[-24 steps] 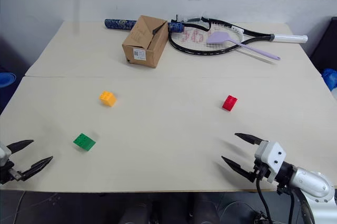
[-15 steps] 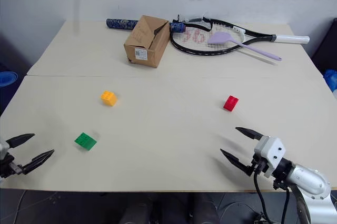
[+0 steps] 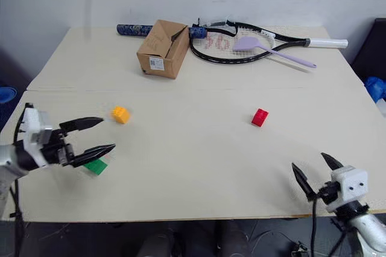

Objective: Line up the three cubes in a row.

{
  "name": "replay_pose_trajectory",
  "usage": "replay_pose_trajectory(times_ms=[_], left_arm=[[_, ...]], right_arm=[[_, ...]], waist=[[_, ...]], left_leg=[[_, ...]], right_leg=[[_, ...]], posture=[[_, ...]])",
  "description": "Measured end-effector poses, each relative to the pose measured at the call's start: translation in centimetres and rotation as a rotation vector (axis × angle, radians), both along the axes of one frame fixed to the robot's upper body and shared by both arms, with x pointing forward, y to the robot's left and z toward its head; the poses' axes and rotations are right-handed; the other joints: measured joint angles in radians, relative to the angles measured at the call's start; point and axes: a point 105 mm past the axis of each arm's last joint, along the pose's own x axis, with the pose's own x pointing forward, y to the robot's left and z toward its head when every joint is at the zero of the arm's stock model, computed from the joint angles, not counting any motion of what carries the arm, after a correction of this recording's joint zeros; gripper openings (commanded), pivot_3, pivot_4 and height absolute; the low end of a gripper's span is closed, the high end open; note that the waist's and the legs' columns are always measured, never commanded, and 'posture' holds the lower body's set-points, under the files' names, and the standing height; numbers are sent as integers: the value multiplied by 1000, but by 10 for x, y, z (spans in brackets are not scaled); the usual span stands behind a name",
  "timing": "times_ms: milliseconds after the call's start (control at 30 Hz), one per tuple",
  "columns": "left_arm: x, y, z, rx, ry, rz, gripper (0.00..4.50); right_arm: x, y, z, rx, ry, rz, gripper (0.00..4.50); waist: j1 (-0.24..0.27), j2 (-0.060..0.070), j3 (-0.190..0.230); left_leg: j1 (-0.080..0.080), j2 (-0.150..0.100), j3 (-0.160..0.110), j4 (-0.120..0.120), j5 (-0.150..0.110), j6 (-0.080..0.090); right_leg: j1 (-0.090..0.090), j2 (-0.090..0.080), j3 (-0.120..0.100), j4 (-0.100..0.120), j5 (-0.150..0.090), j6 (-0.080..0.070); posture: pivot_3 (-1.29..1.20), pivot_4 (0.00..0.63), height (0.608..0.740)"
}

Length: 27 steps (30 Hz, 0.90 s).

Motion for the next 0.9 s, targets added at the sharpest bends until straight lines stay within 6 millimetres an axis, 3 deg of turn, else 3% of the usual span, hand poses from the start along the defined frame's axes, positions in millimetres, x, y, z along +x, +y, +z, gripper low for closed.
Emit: replay_pose_trajectory(times_ms=[200, 333, 600, 833, 900], left_arm=[[8, -13, 5, -17, -7, -43, 4410], [13, -19, 5, -42, -10, -56, 4410], [14, -20, -1, -37, 11, -48, 4410], [9, -20, -7, -28, 24, -42, 4410], [9, -20, -6, -28, 19, -35, 4500]], right_arm=[[54, 58, 39, 168, -107, -50, 4500], [89, 80, 55, 218, -131, -233, 4500], [119, 101, 29, 206, -38, -393, 4500], [143, 110, 19, 255, -16, -436, 4500], [147, 113, 14, 289, 10, -444, 4097]], waist=[[-6, 0, 0], [-4, 0, 0], [-9, 0, 0], [-22, 0, 0], [-24, 0, 0]], left_leg=[[-3, 1, 0, 0, 2, -2], [-7, 0, 0, 1, 3, -2], [-14, 1, -1, 2, 4, -1], [-13, 3, -2, 2, 5, -3], [-14, 3, -2, 1, 5, -3]], right_leg=[[-5, 1, 1, 2, -1, -2], [-7, 2, 1, 2, -1, -2], [-11, 5, 0, 2, 0, -1], [-11, 8, 1, 3, 0, -1], [-11, 8, 1, 3, 0, -1]], posture=[[0, 150, 740], [0, 150, 740], [0, 150, 740], [0, 150, 740], [0, 150, 740]])
